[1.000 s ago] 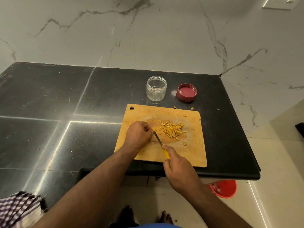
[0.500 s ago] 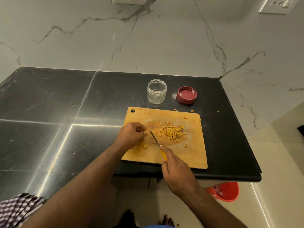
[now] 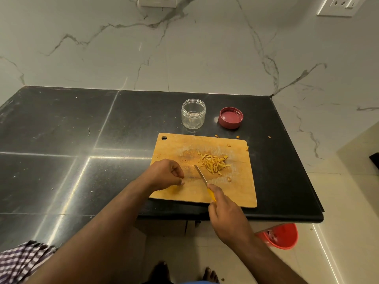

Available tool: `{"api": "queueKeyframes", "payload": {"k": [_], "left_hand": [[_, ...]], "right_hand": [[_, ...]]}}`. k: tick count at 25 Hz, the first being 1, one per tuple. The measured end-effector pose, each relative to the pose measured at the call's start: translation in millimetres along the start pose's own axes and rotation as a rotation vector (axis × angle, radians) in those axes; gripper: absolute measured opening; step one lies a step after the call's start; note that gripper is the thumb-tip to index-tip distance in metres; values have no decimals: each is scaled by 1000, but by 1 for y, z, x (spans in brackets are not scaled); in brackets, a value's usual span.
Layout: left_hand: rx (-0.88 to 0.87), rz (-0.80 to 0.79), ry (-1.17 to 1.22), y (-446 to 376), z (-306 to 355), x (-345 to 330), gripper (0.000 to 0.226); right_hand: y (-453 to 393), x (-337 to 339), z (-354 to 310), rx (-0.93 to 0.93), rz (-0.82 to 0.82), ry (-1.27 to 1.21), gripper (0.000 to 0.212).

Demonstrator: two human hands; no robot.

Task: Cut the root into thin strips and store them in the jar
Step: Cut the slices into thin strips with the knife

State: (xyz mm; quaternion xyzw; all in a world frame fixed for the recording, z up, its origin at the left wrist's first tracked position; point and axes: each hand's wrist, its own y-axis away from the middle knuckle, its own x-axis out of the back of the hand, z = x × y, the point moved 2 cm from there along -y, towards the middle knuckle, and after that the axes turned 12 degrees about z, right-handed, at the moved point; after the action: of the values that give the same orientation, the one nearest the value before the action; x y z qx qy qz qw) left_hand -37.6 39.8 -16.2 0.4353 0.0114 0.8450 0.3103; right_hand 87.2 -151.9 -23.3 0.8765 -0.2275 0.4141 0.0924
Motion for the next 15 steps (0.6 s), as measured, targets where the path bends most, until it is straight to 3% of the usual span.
{"api": "queueKeyframes", "payload": {"k": [4,8,15], "left_hand": [[-24,-19,-83,2,-1,0,18],[-51,-8,-121,1,2,-1,13],[-59,161,-4,-13,20,-8,11]], "right_hand": [[0,18,17,-100,88,-27,47],[2,21,16,-86,90,-88,48],[2,15,8,-68,35,-107,46]]}}
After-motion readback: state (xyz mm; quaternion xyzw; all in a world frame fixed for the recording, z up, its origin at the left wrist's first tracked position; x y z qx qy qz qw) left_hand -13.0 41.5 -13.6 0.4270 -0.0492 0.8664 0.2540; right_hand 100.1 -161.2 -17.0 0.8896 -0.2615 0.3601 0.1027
